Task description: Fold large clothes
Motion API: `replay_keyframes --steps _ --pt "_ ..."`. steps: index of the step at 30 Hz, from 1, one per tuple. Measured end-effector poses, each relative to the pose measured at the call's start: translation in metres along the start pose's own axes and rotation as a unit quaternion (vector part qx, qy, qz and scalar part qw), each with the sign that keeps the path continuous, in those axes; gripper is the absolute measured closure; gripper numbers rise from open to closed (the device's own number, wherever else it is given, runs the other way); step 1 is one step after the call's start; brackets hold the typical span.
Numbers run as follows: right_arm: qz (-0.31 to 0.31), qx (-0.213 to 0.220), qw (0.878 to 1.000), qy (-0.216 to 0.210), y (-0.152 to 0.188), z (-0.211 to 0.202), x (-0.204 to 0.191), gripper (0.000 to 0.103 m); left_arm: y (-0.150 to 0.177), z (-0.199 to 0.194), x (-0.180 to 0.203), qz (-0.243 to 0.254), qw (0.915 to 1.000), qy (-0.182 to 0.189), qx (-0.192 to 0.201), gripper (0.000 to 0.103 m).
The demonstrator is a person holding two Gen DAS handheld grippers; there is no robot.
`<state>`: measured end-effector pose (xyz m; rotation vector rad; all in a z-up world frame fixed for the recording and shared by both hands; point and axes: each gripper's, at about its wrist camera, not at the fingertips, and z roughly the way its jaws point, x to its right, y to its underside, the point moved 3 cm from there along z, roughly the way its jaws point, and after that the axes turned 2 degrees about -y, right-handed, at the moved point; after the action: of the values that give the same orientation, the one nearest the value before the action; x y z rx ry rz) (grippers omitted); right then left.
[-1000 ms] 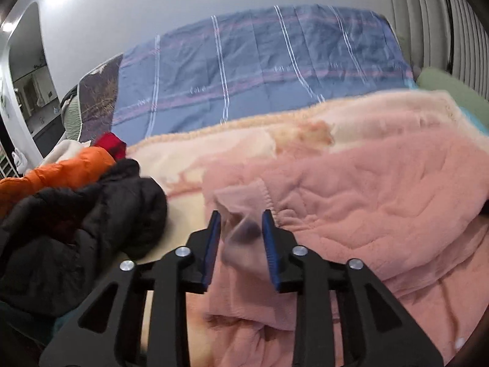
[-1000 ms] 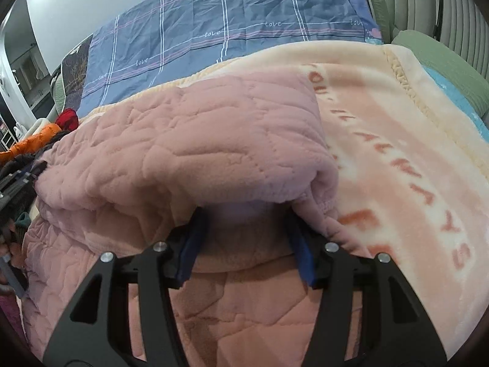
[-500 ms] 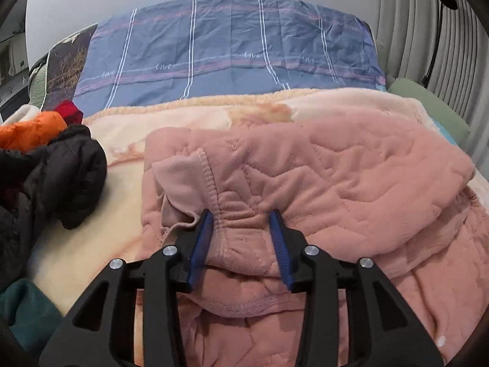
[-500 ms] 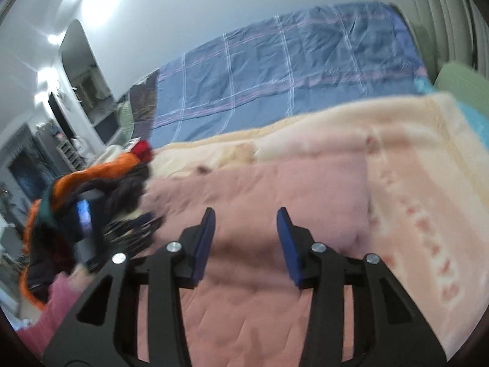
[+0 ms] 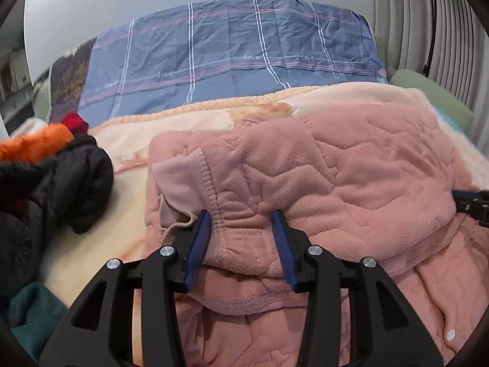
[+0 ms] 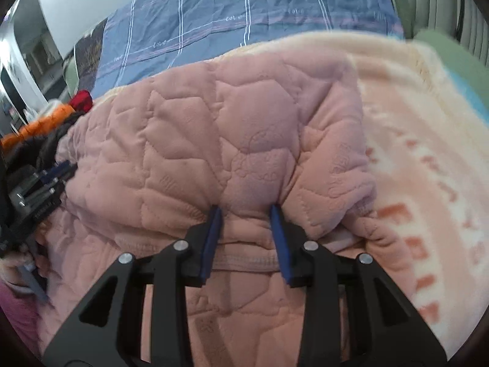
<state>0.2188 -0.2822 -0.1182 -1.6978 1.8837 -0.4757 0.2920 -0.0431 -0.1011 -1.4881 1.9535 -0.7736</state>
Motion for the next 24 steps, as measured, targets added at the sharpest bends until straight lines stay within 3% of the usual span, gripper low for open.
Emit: replay_keyframes --steps 2,4,5,6,7,8,9,10,13,15,17,19,21,24 --pt "-0.005 0.027 0.999 0.023 -0.006 -0.024 -0.014 0.065 -0.005 -0.013 -0.002 -0.001 1.0 0.003 0.004 0.056" --pt "-0.011 0.073 0.997 0.0 -0.009 -0.045 -0.022 0.061 -0.01 -0.035 -0.007 -0.025 0.9986 0.038 0.027 0.043" --pt "-0.019 0.099 0.995 -0.012 -0.011 -0.054 -0.028 0.053 -0.011 -0.04 -0.009 -0.035 0.9978 0.045 0.036 0.039" --pt "-0.018 0.099 0.995 -0.003 -0.011 -0.051 -0.028 0.045 -0.012 -0.041 -0.011 -0.043 0.9975 0.04 0.039 0.023" --pt "-0.009 0.077 0.997 0.02 -0.009 -0.036 -0.024 0.044 -0.008 -0.031 -0.013 -0.047 0.9985 0.01 0.026 0.013" --pt "0.004 0.022 0.999 0.036 0.002 0.0 -0.016 0.043 -0.001 -0.013 -0.013 -0.043 0.9989 -0.017 0.001 0.012" --pt "-0.001 0.011 0.999 0.036 0.011 0.018 -0.013 0.041 0.01 0.008 -0.012 -0.04 0.9985 -0.015 -0.033 0.004" --pt "-0.013 0.023 0.999 0.046 0.013 0.022 -0.016 0.041 0.017 0.025 -0.014 -0.055 0.9966 0.008 -0.06 0.001" --pt "-0.037 0.026 0.995 0.087 0.009 0.015 -0.028 0.041 0.011 0.023 -0.021 -0.068 0.9956 0.019 -0.061 0.001" --pt "-0.041 0.038 0.994 0.089 0.013 0.006 -0.03 0.042 0.01 0.012 -0.019 -0.057 0.9972 0.006 -0.048 0.003" --pt "-0.027 0.039 0.996 0.079 0.02 -0.023 -0.03 0.043 0.009 -0.009 -0.02 -0.052 0.9975 0.014 -0.046 0.011" --pt "-0.013 0.03 0.999 0.023 0.035 -0.053 -0.036 0.048 0.013 -0.052 -0.024 -0.052 0.9954 0.072 -0.036 0.023" --pt "-0.014 0.024 0.998 -0.054 0.071 -0.09 -0.042 0.049 0.026 -0.09 -0.027 -0.041 0.9938 0.102 -0.017 0.03" --pt "-0.045 0.021 0.995 -0.083 0.128 -0.133 -0.064 0.052 0.067 -0.152 -0.029 -0.004 0.9911 0.133 -0.005 0.037"
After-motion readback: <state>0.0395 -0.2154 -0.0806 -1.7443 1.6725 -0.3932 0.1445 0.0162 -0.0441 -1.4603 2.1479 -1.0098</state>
